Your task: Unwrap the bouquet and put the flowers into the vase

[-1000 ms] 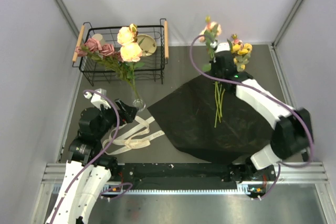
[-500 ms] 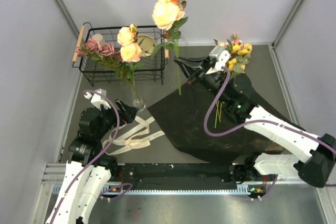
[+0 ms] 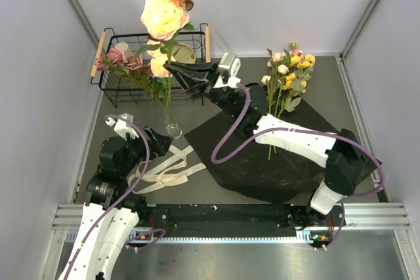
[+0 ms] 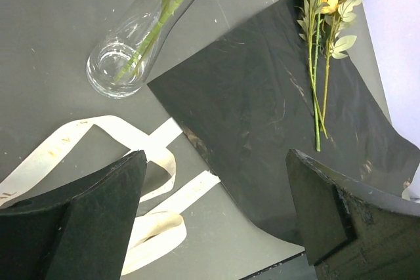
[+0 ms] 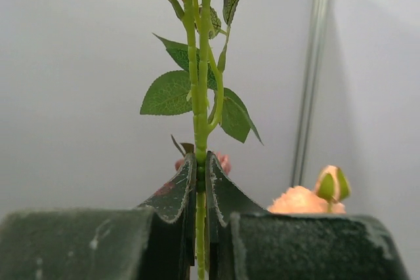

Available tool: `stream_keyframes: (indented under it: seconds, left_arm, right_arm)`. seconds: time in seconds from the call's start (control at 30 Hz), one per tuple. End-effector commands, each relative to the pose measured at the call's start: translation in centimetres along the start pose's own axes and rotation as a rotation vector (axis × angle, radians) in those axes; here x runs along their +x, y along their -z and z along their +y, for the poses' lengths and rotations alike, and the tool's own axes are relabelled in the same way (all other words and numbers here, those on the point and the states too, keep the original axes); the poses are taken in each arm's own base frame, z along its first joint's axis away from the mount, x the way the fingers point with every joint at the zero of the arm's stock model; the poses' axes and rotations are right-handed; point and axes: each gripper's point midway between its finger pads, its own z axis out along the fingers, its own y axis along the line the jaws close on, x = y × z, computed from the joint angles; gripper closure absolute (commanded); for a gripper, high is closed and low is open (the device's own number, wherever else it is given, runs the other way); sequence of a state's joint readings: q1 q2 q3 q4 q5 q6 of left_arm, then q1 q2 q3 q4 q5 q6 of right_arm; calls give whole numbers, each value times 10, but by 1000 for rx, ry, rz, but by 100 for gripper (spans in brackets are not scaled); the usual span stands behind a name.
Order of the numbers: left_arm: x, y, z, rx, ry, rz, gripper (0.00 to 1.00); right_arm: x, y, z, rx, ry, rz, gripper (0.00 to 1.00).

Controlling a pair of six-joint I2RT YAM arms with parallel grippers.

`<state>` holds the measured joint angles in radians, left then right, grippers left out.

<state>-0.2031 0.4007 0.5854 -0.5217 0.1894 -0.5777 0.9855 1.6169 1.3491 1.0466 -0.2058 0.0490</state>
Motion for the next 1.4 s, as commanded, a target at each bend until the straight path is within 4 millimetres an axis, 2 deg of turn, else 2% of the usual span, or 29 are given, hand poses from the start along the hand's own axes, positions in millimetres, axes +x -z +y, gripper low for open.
stream_keyframes:
  seconds: [0.0,0.2,0.37,0.4,0.5,0.63,0.8,1.37]
  left_arm:
    - [-6,2,-2,3,-6,-30,7]
    - [-8,6,0,-14,-7,-35,7]
    - [-12,10,0,-21,-6,-57,6]
    - [-13,11,0,-22,-6,-59,6]
    - [-12,11,0,-22,-7,-55,6]
    - [-11,10,0,-23,-6,-52,6]
    - [-11,11,0,-23,-8,-52,6]
    - [-9,9,1,-20,-15,-43,6]
  right_arm:
    - [-19,-27,33,-119,4,-128,100]
    - [29,-30,44,-140,5,-50,100]
    - [52,-32,45,-147,91,-15,100]
    - [65,-32,46,-152,108,16,100]
    - [71,-34,45,-147,117,16,100]
    - [92,-33,41,-130,145,44,100]
    - [104,-32,35,-110,183,66,100]
    - [116,-21,23,-26,164,82,100]
